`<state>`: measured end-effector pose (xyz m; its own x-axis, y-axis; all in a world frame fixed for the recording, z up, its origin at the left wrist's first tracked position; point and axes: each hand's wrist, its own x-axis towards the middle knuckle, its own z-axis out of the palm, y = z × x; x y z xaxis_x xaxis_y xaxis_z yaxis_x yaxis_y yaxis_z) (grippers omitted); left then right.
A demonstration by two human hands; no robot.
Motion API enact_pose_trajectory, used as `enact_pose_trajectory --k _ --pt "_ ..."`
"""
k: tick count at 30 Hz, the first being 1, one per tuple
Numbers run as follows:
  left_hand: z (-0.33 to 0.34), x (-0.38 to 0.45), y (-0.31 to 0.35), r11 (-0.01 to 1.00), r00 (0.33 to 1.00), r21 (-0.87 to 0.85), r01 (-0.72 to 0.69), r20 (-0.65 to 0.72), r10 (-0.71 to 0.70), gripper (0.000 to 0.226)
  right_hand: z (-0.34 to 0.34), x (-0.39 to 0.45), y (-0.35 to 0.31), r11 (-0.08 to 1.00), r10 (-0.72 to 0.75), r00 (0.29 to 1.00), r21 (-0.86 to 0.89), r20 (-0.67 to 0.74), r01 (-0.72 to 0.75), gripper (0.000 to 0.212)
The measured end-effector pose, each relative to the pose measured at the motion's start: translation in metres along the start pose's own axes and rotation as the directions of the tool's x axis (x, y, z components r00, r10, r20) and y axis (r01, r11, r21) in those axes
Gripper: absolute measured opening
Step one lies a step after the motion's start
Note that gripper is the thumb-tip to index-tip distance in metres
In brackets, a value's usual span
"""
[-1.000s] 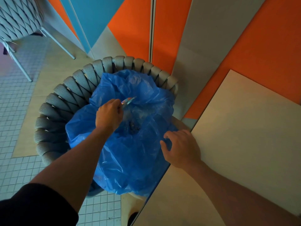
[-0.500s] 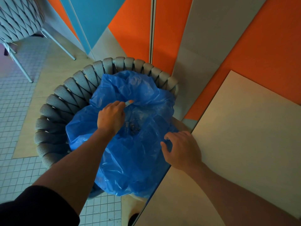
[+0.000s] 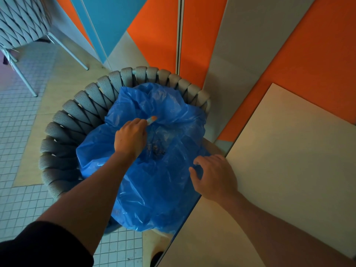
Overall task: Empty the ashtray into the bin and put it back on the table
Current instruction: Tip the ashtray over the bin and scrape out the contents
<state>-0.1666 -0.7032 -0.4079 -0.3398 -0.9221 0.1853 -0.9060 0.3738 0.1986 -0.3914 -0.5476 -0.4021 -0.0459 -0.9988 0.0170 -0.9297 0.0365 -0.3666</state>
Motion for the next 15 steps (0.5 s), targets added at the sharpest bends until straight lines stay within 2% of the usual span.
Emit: enact_pose_trajectory --k 2,3,15 --pt "0.0047 -0.0006 0.0023 0.999 0.988 0.037 0.028 0.151 -0.033 0.009 0.0000 0.0000 0.0008 1.000 0.001 1.000 -0.004 -0.003 -0.001 0.039" --pt "0.0068 -0.0024 0.0025 0.999 0.984 0.038 0.029 0.174 -0.035 0.010 0.0001 -0.0003 0.0006 1.000 0.002 1.000 -0.001 -0.002 -0.002 0.038" --pt "0.0033 -0.0032 0.0055 1.000 0.995 0.009 0.008 0.097 -0.009 0.008 0.0009 -0.0005 0.0002 1.000 0.000 1.000 -0.001 -0.020 0.000 0.037"
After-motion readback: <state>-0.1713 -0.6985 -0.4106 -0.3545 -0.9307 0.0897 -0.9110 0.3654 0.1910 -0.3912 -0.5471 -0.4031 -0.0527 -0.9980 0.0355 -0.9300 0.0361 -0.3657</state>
